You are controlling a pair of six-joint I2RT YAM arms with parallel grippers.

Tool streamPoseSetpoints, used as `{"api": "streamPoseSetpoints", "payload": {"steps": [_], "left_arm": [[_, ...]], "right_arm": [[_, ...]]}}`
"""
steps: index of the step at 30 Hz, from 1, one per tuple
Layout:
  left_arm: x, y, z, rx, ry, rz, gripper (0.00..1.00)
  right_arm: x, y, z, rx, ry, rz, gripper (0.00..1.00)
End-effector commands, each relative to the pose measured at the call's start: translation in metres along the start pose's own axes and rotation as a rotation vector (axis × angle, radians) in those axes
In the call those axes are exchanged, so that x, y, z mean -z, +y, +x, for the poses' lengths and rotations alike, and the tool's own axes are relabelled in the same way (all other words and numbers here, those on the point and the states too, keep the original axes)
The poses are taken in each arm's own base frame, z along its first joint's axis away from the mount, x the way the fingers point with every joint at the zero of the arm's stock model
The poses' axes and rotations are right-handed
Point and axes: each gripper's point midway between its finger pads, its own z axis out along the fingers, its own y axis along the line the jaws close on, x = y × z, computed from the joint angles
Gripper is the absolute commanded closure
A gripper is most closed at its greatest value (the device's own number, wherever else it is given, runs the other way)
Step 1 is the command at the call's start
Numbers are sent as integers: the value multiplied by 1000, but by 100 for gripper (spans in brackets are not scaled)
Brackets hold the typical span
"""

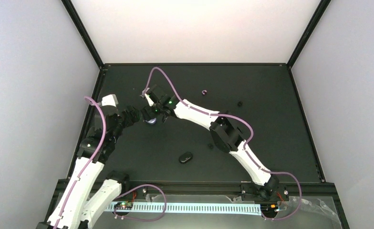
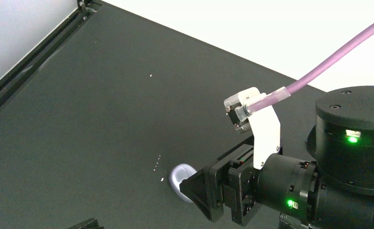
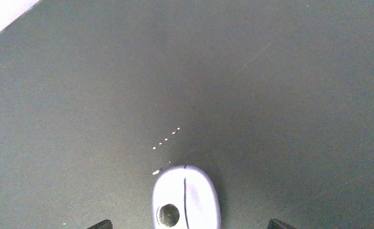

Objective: Insert the wireless bluetooth earbuds into the charging case
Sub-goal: Pick up the charging case at the center of the board.

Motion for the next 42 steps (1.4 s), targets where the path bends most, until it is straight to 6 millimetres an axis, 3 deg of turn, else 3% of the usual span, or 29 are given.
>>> {"api": "streamPoseSetpoints", "payload": {"steps": [1, 13, 28, 35, 42], "left_arm": [[2, 3, -3, -18, -32, -13, 1], [-3, 2, 1, -13, -36, -1, 1], [-2, 2, 0, -9, -43, 6, 1], [-2, 2, 1, -10, -44, 7, 1], [-2, 3, 1, -9, -45, 6, 1]], "right_arm": [[-10, -2, 7, 14, 42, 15, 16], [-31, -2, 18, 11, 64, 0, 22], [-44, 1, 39, 82, 104, 59, 32], [-33, -2, 38, 100, 83, 100, 43], [2, -13, 46, 98, 72, 158, 48]]}}
